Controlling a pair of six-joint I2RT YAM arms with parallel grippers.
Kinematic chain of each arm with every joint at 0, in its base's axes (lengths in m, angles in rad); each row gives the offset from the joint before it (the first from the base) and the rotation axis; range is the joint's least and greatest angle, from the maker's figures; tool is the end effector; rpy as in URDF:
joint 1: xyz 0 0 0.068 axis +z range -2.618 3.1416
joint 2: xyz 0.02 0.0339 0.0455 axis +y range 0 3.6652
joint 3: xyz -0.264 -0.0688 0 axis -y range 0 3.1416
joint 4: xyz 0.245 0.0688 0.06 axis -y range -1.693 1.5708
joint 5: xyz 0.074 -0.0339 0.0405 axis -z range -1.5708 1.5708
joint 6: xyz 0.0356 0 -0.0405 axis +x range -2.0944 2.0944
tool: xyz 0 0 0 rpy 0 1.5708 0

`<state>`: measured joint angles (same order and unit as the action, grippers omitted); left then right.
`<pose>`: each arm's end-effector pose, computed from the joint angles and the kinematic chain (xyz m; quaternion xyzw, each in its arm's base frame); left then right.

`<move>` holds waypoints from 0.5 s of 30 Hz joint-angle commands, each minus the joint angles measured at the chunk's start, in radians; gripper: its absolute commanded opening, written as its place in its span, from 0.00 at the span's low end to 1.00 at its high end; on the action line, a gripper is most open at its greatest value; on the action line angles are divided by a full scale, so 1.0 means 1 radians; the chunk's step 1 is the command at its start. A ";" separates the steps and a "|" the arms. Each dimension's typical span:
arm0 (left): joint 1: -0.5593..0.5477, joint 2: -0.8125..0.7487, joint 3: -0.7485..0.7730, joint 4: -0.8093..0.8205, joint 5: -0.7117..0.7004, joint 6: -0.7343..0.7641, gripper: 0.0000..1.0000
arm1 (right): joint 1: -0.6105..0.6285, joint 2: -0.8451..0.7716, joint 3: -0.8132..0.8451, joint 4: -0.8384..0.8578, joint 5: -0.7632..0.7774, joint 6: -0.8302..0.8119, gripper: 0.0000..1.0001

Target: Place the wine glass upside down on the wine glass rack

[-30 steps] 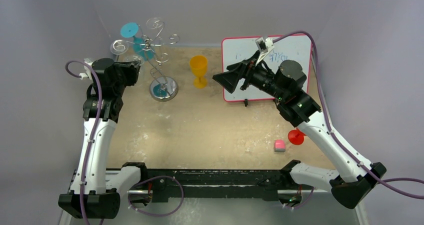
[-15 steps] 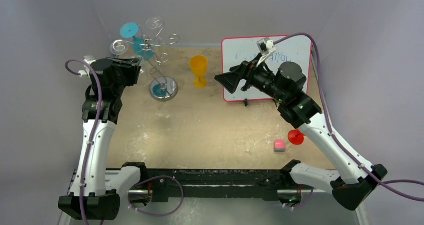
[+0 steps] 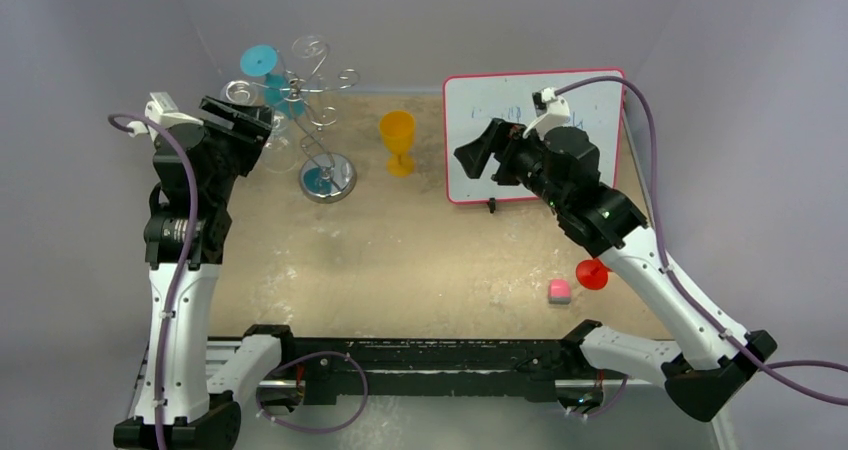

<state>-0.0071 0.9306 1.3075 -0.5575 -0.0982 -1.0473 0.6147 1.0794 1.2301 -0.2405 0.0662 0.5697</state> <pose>0.1757 0.0022 0.4515 -0.4085 0.6500 -0.2893 0.5718 0.1956 0.1352 0.4325 0.0057 0.7380 0.3561 0.5731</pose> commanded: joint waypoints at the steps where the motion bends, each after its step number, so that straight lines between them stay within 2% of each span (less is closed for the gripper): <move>1: 0.002 -0.033 0.052 0.018 0.057 0.206 0.69 | -0.001 0.018 0.075 -0.181 0.219 0.148 1.00; 6: 0.002 -0.048 0.035 0.022 0.191 0.313 0.72 | -0.001 0.085 0.112 -0.356 0.344 0.272 1.00; 9: 0.001 -0.058 0.011 0.030 0.359 0.361 0.72 | -0.002 0.158 0.158 -0.494 0.435 0.365 1.00; 15: -0.032 -0.128 -0.122 0.149 0.541 0.384 0.72 | -0.012 0.282 0.251 -0.749 0.556 0.550 1.00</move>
<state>-0.0162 0.8440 1.2438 -0.5182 0.2680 -0.7227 0.6136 1.3262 1.4090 -0.7750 0.4732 0.9489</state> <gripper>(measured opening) 0.718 0.998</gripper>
